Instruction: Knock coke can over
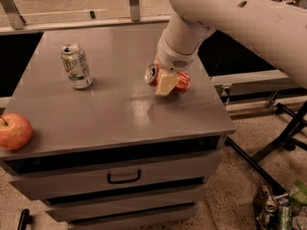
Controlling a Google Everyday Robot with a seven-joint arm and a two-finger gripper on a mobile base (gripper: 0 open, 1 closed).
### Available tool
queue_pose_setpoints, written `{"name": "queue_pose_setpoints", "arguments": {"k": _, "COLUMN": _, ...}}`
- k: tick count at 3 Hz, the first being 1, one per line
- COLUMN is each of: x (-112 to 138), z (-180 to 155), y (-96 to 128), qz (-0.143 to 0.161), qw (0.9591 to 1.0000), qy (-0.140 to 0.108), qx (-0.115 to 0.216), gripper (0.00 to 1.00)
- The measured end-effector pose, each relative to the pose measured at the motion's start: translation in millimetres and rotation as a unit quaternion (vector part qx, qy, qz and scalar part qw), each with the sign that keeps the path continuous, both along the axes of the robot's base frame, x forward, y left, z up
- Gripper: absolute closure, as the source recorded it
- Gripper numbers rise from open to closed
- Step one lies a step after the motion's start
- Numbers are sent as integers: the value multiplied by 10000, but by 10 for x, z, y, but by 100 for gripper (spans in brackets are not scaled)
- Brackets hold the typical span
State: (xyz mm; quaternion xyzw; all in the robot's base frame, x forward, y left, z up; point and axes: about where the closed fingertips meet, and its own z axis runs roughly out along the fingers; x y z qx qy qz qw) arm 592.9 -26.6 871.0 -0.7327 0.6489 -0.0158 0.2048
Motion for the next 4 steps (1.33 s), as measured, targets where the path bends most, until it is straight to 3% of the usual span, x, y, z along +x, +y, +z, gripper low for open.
{"name": "queue_pose_setpoints", "arguments": {"k": 1, "x": -1, "z": 3, "y": 7, "qz": 7, "qw": 10000, "qy": -3, "qx": -1, "gripper": 39}}
{"name": "queue_pose_setpoints", "arguments": {"k": 2, "x": -8, "z": -1, "y": 15, "qz": 17, "qw": 10000, "qy": 0, "qx": -6, "gripper": 8}}
{"name": "queue_pose_setpoints", "arguments": {"k": 3, "x": -12, "z": -3, "y": 20, "qz": 23, "qw": 10000, "qy": 1, "qx": -9, "gripper": 0}}
{"name": "queue_pose_setpoints", "arguments": {"k": 4, "x": -12, "z": -3, "y": 20, "qz": 23, "qw": 10000, "qy": 1, "qx": -9, "gripper": 0}}
